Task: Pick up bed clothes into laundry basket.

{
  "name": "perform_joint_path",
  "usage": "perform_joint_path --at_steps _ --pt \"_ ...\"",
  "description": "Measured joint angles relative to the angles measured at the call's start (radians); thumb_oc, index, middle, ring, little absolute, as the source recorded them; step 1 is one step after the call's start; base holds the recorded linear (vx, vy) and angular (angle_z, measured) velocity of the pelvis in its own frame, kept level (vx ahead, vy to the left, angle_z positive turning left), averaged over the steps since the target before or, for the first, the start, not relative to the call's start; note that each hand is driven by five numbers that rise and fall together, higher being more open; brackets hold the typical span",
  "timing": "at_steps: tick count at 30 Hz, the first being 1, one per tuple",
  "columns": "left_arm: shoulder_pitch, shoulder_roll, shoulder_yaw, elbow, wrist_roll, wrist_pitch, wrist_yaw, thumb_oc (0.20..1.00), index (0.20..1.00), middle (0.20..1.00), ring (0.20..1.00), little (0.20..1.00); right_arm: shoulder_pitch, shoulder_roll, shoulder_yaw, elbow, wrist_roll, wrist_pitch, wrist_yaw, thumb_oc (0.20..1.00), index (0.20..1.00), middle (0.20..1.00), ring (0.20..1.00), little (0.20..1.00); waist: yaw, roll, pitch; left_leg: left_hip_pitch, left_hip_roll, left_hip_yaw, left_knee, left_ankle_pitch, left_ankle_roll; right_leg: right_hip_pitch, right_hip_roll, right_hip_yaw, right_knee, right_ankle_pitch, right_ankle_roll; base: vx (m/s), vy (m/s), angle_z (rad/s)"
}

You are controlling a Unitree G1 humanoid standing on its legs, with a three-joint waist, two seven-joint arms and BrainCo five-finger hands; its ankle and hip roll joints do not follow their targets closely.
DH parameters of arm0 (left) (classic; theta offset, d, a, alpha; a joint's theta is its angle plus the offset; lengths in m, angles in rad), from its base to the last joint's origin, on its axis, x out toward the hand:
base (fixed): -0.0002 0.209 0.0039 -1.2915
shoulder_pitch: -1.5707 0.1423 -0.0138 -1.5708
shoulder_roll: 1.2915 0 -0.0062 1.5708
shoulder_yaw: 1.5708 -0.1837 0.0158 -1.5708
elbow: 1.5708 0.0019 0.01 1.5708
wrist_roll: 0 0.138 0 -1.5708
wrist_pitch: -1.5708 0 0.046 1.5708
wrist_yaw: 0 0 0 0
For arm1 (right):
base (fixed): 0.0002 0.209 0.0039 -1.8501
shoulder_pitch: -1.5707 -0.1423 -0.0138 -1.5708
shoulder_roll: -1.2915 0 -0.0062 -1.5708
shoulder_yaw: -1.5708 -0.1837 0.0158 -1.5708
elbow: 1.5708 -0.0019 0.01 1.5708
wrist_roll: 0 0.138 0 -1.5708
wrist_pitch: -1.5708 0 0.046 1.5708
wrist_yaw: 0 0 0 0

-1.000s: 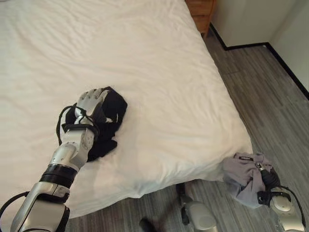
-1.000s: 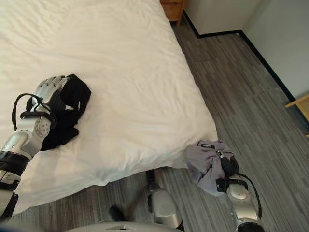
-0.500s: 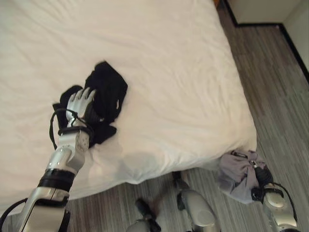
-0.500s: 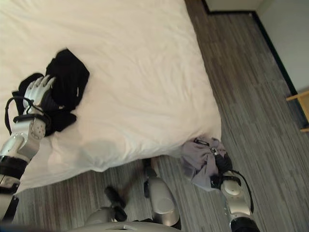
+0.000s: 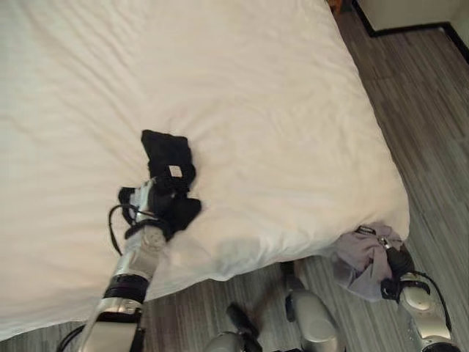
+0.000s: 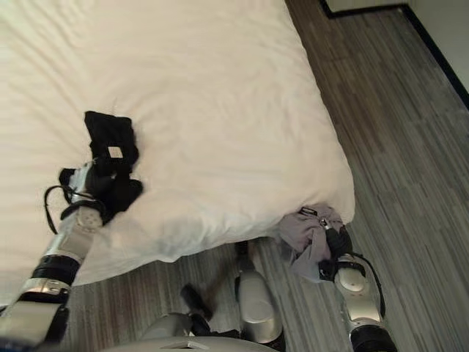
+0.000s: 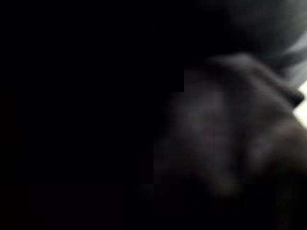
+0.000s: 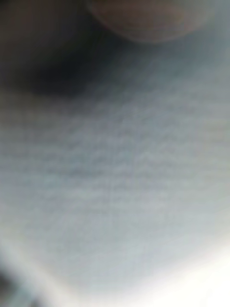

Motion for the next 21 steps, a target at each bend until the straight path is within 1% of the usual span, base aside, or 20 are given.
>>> perform_joint_path --at_steps 1,2,3,4,5,6,7,8,9,10,11,12,14,15,16,17,18,19,20,21 --pt "-0.051 0.067 -0.041 0.055 -0.095 0.012 -0.050 0.200 0.200 0.200 0.200 0.200 -0.018 0.014 -0.004 -0.006 0.000 0.003 -0.003 0.200 0.200 0.200 0.200 0.200 -0.015 -0.027 -0.030 0.011 0.001 0.005 0.000 0.000 0.000 0.007 0.005 0.002 0.000 0.005 -0.006 -0.06 0.081 -0.16" --pt "0.030 0.135 -0.068 -0.184 -0.228 -0.011 -0.067 0.200 0.200 0.200 0.200 0.200 0.015 0.036 -0.038 -0.072 0.001 -0.017 -0.011 0.200 0.200 0.200 0.200 0.200 -0.036 -0.056 -0.090 0.019 0.007 0.013 -0.001 -0.001 0.000 0.013 0.001 0.004 0.000 0.004 -0.005 -0.06 0.058 -0.17" --pt "0.075 0.118 -0.057 -0.278 -0.268 -0.032 -0.071 0.200 0.200 0.200 0.200 0.200 0.031 0.044 -0.055 -0.081 0.001 -0.019 -0.011 0.200 0.200 0.200 0.200 0.200 -0.036 -0.061 -0.105 0.024 0.006 0.013 0.000 -0.001 0.000 0.018 0.001 0.004 0.000 0.004 -0.006 -0.11 0.032 -0.09" --pt "0.159 0.057 -0.011 -0.460 -0.357 -0.045 -0.084 0.200 0.200 0.200 0.200 0.200 0.074 0.071 -0.098 -0.150 0.000 -0.009 -0.011 0.200 0.200 0.200 0.200 0.200 -0.044 -0.068 -0.114 0.037 -0.001 0.011 0.000 -0.001 0.000 0.031 0.006 0.001 0.001 0.007 -0.009 -0.12 -0.003 0.00" --pt "0.243 -0.011 -0.001 -0.589 -0.432 -0.099 -0.092 0.200 0.200 0.200 0.200 0.200 0.123 0.093 -0.120 -0.206 -0.001 -0.019 -0.014 0.200 0.200 0.200 0.200 0.200 -0.054 -0.075 -0.124 0.053 0.005 0.006 0.000 -0.001 0.000 0.046 0.004 -0.004 0.001 0.008 -0.009 -0.19 0.001 0.06" --pt "0.274 -0.051 -0.015 -0.636 -0.476 -0.120 -0.101 0.200 0.200 0.200 0.200 0.200 0.155 0.106 -0.128 -0.235 -0.001 -0.021 -0.014 0.200 0.200 0.200 0.200 0.200 -0.055 -0.081 -0.130 0.062 0.005 0.002 0.001 -0.002 -0.001 0.058 0.005 -0.011 0.001 0.008 -0.009 -0.27 0.027 -0.05" --pt "0.341 -0.090 -0.005 -0.745 -0.538 -0.123 -0.122 0.200 0.200 0.200 0.200 0.200 0.189 0.128 -0.127 -0.278 -0.011 -0.023 -0.006 0.200 0.200 0.200 0.200 0.200 -0.059 -0.094 -0.134 0.076 0.005 0.018 0.008 -0.006 0.004 0.062 0.018 -0.026 0.001 0.038 -0.009 -0.20 0.013 -0.39" --pt "0.371 -0.086 0.000 -0.796 -0.571 -0.135 -0.132 0.200 0.200 0.200 0.200 0.200 0.179 0.132 -0.111 -0.284 -0.020 -0.023 -0.002 0.200 0.200 0.200 0.200 0.200 -0.045 -0.098 -0.132 0.077 0.013 0.061 0.020 -0.016 0.012 0.045 0.040 -0.045 0.000 0.093 0.027 -0.22 -0.017 -1.08" --pt "0.396 -0.071 0.008 -0.835 -0.593 -0.151 -0.136 0.200 0.200 0.200 0.200 0.200 0.154 0.131 -0.089 -0.280 -0.023 -0.023 0.002 0.200 0.200 0.200 0.200 0.200 -0.016 -0.088 -0.126 0.074 0.047 0.115 0.016 -0.024 0.025 0.012 0.052 -0.075 -0.001 0.145 0.122 -0.17 -0.050 -1.17" --pt "0.388 -0.059 0.007 -0.840 -0.609 -0.164 -0.152 0.200 0.200 0.200 0.200 0.200 0.136 0.139 -0.088 -0.274 -0.032 -0.030 0.006 0.200 0.200 0.200 0.200 0.200 -0.026 -0.072 -0.115 0.076 0.067 0.128 0.016 -0.027 0.028 0.010 0.039 -0.181 0.011 0.111 0.108 -0.25 -0.078 -0.83" --pt "0.390 -0.109 0.004 -0.856 -0.626 -0.161 -0.166 0.200 0.200 0.200 0.200 0.200 0.159 0.112 -0.106 -0.280 -0.061 -0.021 0.013 0.200 0.200 0.200 0.200 0.200 -0.043 -0.035 -0.121 0.080 0.098 0.162 0.021 -0.001 0.024 0.011 -0.059 -0.430 0.243 -0.083 -0.026 -0.22 -0.097 -0.57" --pt "0.409 -0.122 0.004 -0.880 -0.639 -0.164 -0.168 0.200 0.200 0.200 0.200 0.200 0.173 0.104 -0.121 -0.304 -0.062 -0.021 0.015 0.200 0.200 0.200 0.200 0.200 -0.020 -0.021 -0.123 0.099 0.107 0.201 0.023 -0.001 0.024 0.013 -0.107 -0.487 0.353 -0.134 -0.028 -0.20 -0.114 -0.75" --pt "0.442 -0.136 0.023 -0.919 -0.660 -0.172 -0.172 0.200 0.200 0.200 0.200 0.200 0.186 0.092 -0.140 -0.350 -0.063 -0.028 0.014 0.200 0.200 0.200 0.200 0.200 0.006 -0.006 -0.144 0.129 0.110 0.276 0.031 -0.001 0.022 0.055 -0.207 -0.538 0.469 -0.218 -0.010 -0.14 -0.106 -1.29" --pt "0.490 -0.144 0.045 -0.954 -0.664 -0.186 -0.169 0.200 0.200 0.200 0.200 0.200 0.164 0.079 -0.134 -0.366 -0.089 -0.031 0.014 0.200 0.200 0.200 0.200 0.200 0.034 0.015 -0.161 0.164 0.120 0.362 0.034 0.003 0.014 0.099 -0.278 -0.654 0.510 -0.270 -0.025 -0.11 -0.113 -1.87" --pt "0.515 -0.135 0.053 -0.959 -0.664 -0.201 -0.170 0.200 0.200 0.200 0.200 0.200 0.159 0.077 -0.128 -0.372 -0.100 -0.036 0.014 0.200 0.200 0.200 0.200 0.200 0.065 0.010 -0.185 0.166 0.121 0.392 0.054 0.003 0.016 0.117 -0.288 -0.668 0.474 -0.259 -0.033 -0.15 -0.215 -1.85" --pt "0.511 -0.117 0.064 -0.956 -0.664 -0.202 -0.171 0.200 0.200 0.200 0.200 0.200 0.161 0.076 -0.127 -0.387 -0.101 -0.040 0.013 0.200 0.200 0.200 0.200 0.200 0.069 -0.004 -0.207 0.166 0.121 0.386 0.072 -0.005 0.002 0.134 -0.289 -0.634 0.398 -0.224 -0.059 -0.18 -0.319 -1.38" --pt "0.510 -0.099 0.078 -0.950 -0.664 -0.207 -0.171 0.200 0.200 0.200 0.200 0.200 0.136 0.076 -0.115 -0.381 -0.108 -0.034 0.013 0.200 0.200 0.200 0.200 0.200 0.071 -0.019 -0.209 0.167 0.136 0.398 0.131 -0.014 -0.034 0.149 -0.264 -0.651 0.344 -0.247 -0.044 -0.10 -0.400 -1.80" --pt "0.587 -0.093 0.120 -0.967 -0.679 -0.213 -0.167 0.200 0.200 0.200 0.200 0.200 0.059 0.056 -0.033 -0.358 -0.140 -0.018 0.003 0.200 0.200 0.200 0.200 0.200 0.101 0.006 -0.209 0.182 0.208 0.434 0.232 -0.013 -0.033 0.106 -0.208 -0.709 0.356 -0.195 -0.083 0.02 -0.525 -3.60" --pt "0.678 -0.085 0.155 -0.968 -0.691 -0.210 -0.168 0.200 0.200 0.200 0.200 0.200 -0.006 0.051 0.067 -0.368 -0.180 -0.019 0.012 0.200 0.200 0.200 0.200 0.200 0.153 0.003 -0.210 0.190 0.284 0.495 0.384 -0.034 -0.031 0.072 -0.156 -0.773 0.330 -0.141 -0.177 0.05 -0.438 -3.48" --pt "0.670 -0.081 0.138 -0.966 -0.695 -0.196 -0.169 0.200 0.200 0.200 0.200 0.200 0.020 0.053 0.060 -0.413 -0.190 -0.032 0.017 0.200 0.200 0.200 0.200 0.200 0.132 -0.023 -0.215 0.173 0.266 0.474 0.330 -0.076 -0.090 0.096 -0.132 -0.678 0.245 -0.179 -0.206 0.09 -0.415 -2.28"
